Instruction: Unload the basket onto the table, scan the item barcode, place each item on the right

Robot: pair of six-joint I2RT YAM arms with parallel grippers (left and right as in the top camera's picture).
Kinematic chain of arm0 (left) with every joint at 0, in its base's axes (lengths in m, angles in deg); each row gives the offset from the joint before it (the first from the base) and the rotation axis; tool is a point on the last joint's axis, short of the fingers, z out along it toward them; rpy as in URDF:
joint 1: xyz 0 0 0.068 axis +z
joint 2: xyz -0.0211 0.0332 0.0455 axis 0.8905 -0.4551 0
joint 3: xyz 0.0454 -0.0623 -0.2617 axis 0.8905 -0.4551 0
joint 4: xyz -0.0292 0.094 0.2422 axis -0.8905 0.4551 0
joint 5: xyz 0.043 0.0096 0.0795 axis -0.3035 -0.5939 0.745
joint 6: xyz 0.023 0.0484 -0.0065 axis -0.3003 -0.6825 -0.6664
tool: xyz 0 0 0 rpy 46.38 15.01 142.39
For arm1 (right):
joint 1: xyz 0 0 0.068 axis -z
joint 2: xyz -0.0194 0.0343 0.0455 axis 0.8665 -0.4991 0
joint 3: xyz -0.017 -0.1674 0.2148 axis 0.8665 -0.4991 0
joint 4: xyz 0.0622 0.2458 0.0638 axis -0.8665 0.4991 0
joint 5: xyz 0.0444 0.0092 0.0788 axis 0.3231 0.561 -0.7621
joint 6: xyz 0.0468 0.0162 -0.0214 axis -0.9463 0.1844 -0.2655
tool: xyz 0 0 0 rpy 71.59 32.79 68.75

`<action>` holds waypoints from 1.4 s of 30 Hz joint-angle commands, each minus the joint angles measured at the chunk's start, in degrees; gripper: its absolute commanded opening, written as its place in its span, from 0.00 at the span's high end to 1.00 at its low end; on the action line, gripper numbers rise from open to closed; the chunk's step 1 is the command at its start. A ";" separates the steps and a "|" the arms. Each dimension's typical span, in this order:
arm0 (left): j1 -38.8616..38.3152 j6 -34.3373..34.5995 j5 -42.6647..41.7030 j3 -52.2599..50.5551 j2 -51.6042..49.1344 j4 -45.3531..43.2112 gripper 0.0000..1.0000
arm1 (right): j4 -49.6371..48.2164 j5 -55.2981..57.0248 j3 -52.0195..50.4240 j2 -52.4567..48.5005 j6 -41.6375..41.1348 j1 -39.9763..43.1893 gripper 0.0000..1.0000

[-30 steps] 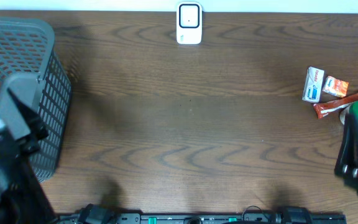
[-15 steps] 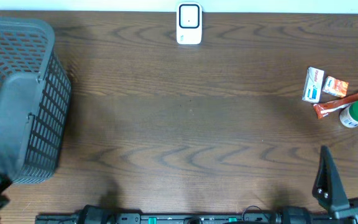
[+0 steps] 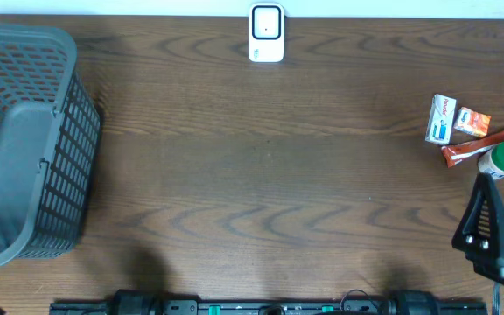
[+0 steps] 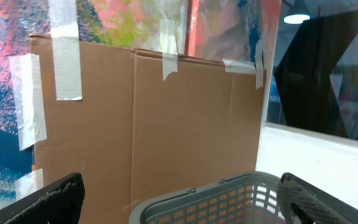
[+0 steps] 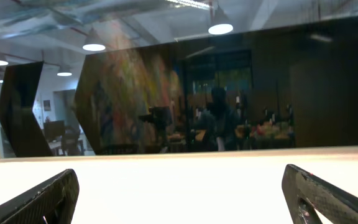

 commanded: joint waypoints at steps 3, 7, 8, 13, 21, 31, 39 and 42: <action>0.46 6.43 0.35 -1.97 5.40 2.89 0.02 | 1.79 1.31 -0.26 -0.57 -2.69 -3.32 0.01; 0.66 6.62 -1.42 -3.52 5.33 3.26 0.02 | 5.31 3.50 -0.26 -0.59 -2.45 -4.81 0.01; 0.68 6.60 -1.40 -3.80 5.31 3.26 0.02 | 2.75 5.49 -0.26 -0.59 -2.45 -4.85 0.01; 0.68 6.62 -1.42 -3.98 5.31 3.23 0.02 | -4.52 12.24 -0.20 -0.59 -2.45 -4.83 0.01; 0.68 6.62 -1.42 -3.98 5.33 3.06 0.02 | 0.94 12.59 -0.46 0.22 -2.54 -4.85 0.01; 0.68 9.20 -1.40 -3.98 5.33 3.08 0.02 | 1.68 12.00 -4.76 17.27 -2.49 -4.83 0.01; 1.05 9.40 -1.40 -3.98 5.33 3.08 0.02 | 1.64 12.02 -8.68 24.41 -2.25 -4.81 0.01; 1.05 9.40 -1.40 -3.98 5.33 3.10 0.02 | 1.51 12.04 -9.44 24.41 -2.29 -4.83 0.01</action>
